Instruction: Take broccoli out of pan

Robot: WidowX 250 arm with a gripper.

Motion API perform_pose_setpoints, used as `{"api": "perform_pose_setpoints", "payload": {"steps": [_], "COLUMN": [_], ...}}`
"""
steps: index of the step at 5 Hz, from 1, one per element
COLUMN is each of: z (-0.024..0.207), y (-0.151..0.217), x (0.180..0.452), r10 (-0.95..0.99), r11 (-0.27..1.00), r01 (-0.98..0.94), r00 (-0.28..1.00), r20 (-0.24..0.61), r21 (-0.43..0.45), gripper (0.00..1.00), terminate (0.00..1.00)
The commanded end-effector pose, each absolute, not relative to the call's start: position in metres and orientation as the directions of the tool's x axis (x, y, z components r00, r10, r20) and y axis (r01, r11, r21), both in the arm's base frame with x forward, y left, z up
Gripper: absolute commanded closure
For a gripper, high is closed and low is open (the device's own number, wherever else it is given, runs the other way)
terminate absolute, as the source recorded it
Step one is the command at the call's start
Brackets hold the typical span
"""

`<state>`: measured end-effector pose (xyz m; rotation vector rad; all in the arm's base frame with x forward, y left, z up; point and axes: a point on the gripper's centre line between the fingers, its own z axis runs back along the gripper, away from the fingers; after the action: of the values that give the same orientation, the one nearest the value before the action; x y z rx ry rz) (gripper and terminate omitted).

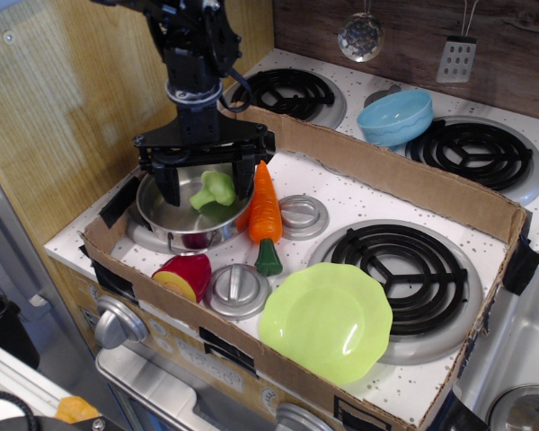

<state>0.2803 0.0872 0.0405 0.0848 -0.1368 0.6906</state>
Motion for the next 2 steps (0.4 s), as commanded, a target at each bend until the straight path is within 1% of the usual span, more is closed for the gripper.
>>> {"api": "perform_pose_setpoints", "payload": {"steps": [1, 2], "z": [0.0435, 0.0384], "y": [0.0908, 0.0914], "x": [0.2863, 0.2863], "r10": [0.623, 0.624], "r11": [0.773, 0.772], "r01": [-0.634, -0.635], "r00": [0.767, 0.767], "r20": [0.154, 0.150], "r21": [0.030, 0.033], "gripper": [0.00, 0.00], "terminate": [0.00, 0.00]}}
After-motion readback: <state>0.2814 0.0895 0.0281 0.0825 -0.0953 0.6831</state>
